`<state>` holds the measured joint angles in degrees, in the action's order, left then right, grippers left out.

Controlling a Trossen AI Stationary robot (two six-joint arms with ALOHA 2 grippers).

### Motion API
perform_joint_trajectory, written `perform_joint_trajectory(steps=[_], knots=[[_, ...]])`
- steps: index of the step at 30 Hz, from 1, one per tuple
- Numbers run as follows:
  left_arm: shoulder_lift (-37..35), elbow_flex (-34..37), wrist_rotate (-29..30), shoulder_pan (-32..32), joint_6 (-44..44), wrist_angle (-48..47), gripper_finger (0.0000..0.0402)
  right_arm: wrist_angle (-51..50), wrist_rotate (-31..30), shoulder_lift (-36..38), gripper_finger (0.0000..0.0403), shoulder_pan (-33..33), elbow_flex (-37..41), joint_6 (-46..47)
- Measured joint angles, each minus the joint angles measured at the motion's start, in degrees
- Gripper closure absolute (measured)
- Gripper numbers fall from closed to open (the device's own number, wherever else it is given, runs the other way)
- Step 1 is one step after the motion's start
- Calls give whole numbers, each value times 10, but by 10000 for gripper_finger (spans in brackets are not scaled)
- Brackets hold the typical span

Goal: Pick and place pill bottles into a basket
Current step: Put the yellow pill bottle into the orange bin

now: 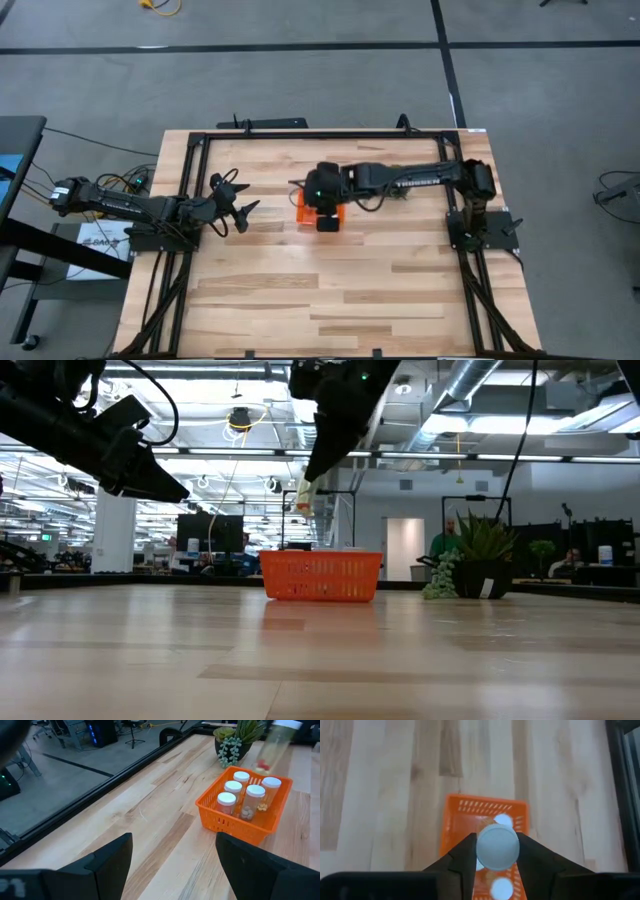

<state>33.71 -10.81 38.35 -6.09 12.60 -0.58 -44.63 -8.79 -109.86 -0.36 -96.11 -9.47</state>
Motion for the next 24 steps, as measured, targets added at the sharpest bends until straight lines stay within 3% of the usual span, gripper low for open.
perform_joint_trajectory(steps=[15, 24], knots=[[0, 0, 1, 0, 0, 0, 125, 9, 41, -82, 284, 0, 0, -26], [0, 0, 1, 0, -3, 0, 125, 24, 47, -95, 284, -5, 1, -34]])
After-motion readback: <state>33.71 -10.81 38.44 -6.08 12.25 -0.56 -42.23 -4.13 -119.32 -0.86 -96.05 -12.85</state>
